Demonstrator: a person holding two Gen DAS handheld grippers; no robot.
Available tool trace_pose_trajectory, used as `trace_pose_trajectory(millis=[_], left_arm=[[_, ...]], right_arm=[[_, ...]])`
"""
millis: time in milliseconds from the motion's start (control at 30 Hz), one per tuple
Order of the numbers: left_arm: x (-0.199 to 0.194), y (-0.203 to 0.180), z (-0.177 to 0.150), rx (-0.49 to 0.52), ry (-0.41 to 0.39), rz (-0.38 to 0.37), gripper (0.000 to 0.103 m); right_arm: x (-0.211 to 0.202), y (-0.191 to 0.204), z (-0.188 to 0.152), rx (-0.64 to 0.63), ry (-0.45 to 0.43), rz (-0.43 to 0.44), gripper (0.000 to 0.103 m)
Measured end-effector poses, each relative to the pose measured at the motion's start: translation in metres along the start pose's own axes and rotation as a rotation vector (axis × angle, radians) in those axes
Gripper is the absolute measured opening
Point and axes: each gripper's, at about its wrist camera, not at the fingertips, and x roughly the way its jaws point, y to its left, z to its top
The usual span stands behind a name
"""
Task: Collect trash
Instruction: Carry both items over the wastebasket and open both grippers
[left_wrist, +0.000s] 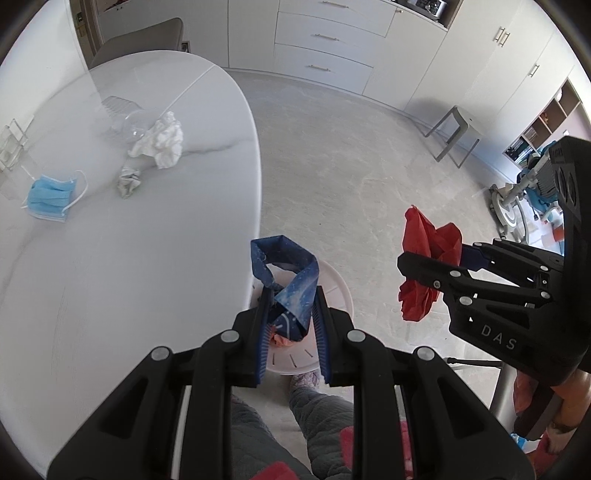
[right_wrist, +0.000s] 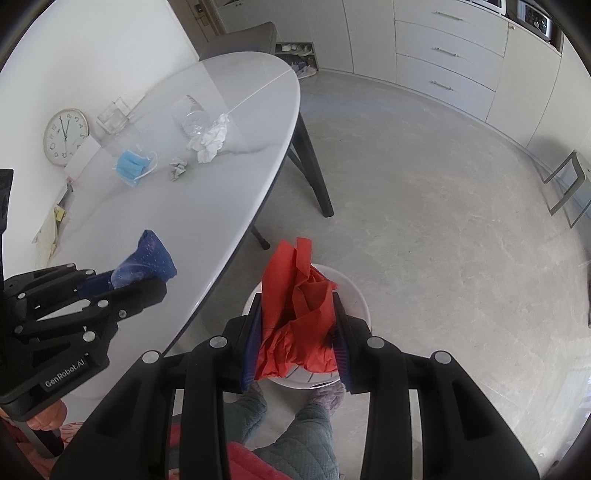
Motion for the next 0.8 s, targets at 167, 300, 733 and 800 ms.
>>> trace_pose_trajectory(millis=[167, 300, 733, 800], left_arm=[[0.004, -0.011, 0.004, 0.012, -0.005, 0.000, 0.021], [0.005, -0.018, 0.006, 0.028, -0.007, 0.000, 0.034], [-0.007, -0.009, 0.006, 0.015, -0.050, 0.072, 0.094], [-0.009, 0.001, 0.006, -0.011, -0.047, 0.086, 0.095]], right_arm=[[0.000, -0.010, 0.002, 0.002, 0.004, -0.001, 0.036], [0.001, -0.016, 0.002, 0.004, 0.009, -0.001, 0.036], [0.005, -0.015, 0.003, 0.005, 0.014, 0.005, 0.037], [0.006, -0.013, 0.002, 0.002, 0.017, 0.010, 0.038]])
